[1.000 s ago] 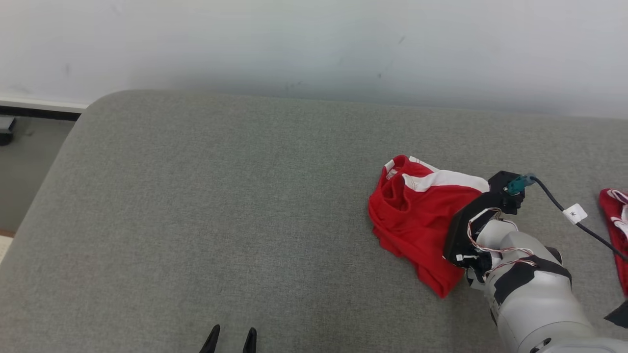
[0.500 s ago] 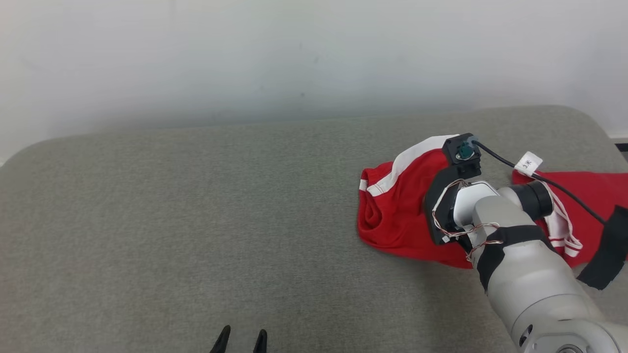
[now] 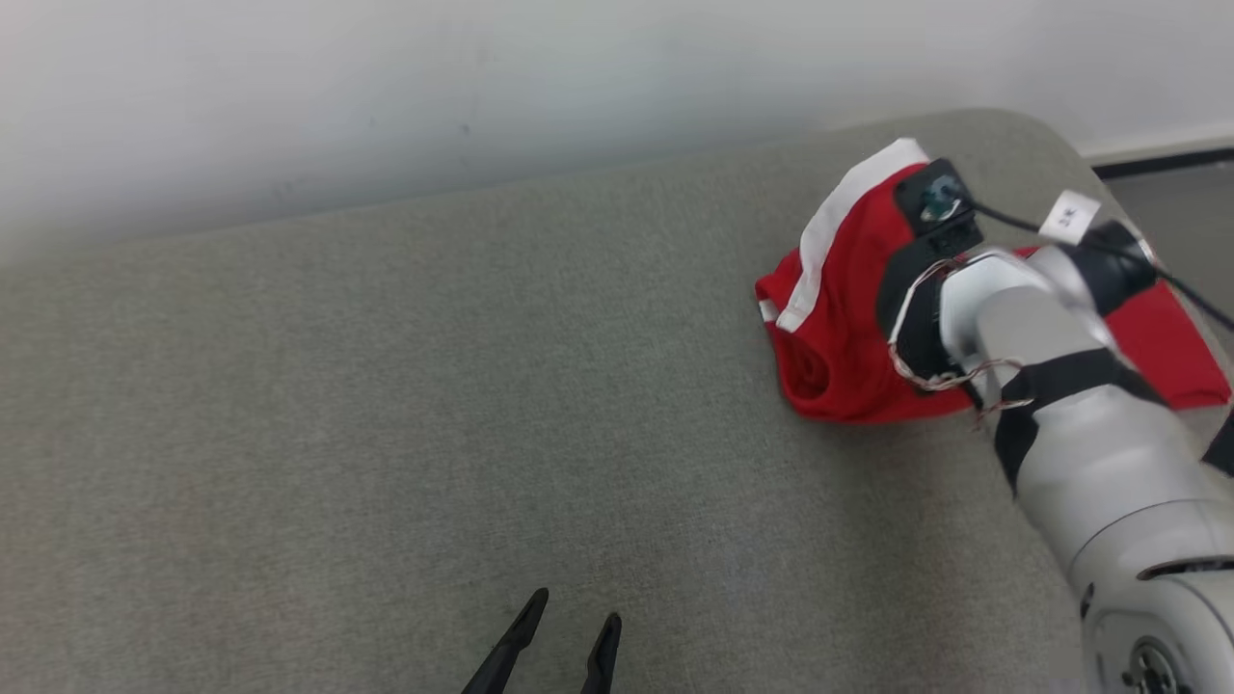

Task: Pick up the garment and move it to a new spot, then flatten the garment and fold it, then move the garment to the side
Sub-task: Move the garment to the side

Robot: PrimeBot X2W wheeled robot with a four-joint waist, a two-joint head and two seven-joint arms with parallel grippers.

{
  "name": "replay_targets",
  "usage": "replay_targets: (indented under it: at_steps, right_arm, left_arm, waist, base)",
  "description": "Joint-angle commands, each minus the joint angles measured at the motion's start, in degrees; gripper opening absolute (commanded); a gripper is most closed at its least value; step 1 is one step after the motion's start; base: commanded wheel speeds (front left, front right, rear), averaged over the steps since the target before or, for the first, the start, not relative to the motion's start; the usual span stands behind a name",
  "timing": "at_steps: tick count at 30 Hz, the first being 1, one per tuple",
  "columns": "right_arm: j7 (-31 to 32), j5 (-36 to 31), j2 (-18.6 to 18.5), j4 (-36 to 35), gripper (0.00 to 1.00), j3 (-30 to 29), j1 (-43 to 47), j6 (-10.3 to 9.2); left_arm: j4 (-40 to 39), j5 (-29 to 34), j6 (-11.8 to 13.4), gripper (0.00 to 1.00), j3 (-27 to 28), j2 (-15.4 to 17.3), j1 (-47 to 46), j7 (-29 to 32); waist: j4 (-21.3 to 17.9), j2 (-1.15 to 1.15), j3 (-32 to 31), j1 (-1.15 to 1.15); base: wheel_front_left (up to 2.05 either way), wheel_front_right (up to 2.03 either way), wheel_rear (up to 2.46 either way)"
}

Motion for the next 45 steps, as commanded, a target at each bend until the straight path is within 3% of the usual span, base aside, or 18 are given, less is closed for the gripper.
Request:
replay_targets:
  at_steps: [1,8,20,26,28,41,45]
  right_arm:
    - [-0.20,1.46,-0.96,0.02,0.00,1.15,-1.23,-0.03]
    - [0.76,9.33,-5.98,0.07,0.00,11.91,-0.24,-0.03]
    - [-5.01,26.78,-20.20,0.07,0.00,39.04,-3.55,-0.04]
    - [-6.39,33.27,-22.91,-0.66,0.00,46.62,-4.66,-0.04]
    - [-7.29,35.48,-24.31,-1.97,1.00,48.97,-5.23,-0.04]
    - [-6.24,46.25,-28.79,-12.69,1.00,55.77,-4.02,-0.04]
    - [-6.78,48.96,-29.42,-16.06,1.00,53.80,-1.99,-0.04]
  left_arm:
    - [-0.28,0.25,-0.08,1.00,-0.02,0.42,-0.71,0.31]
    - [-0.73,0.11,-0.23,1.00,-0.25,1.25,-1.16,1.24]
    - [-2.14,-0.64,0.75,1.00,-0.10,1.84,-0.66,1.96]
    - [-2.42,-0.82,1.12,1.00,0.21,2.18,-0.64,1.85]
    - [-2.50,-0.73,1.20,1.00,0.14,2.27,-0.99,2.00]
    - [-1.75,-1.08,1.41,1.00,-0.07,2.53,-2.09,1.93]
    - [-1.20,-2.87,2.11,1.00,0.43,1.84,-0.89,1.50]
  waist:
    - [-2.74,-0.01,3.66,0.00]
    - [-2.81,-0.01,5.11,0.00]
    - [-0.85,-0.01,6.45,0.00]
    - [-0.94,-0.01,7.10,0.00]
    - [-1.03,-0.01,7.58,0.00]
    - [-0.05,-0.01,6.38,0.00]
    - [0.71,-0.01,3.75,0.00]
  base:
    - [0.00,0.00,0.00]
    - [0.00,0.00,0.00]
    - [0.00,0.00,0.00]
    - [0.00,0.00,0.00]
    - [0.00,0.00,0.00]
    - [0.00,0.00,0.00]
    - [0.00,0.00,0.00]
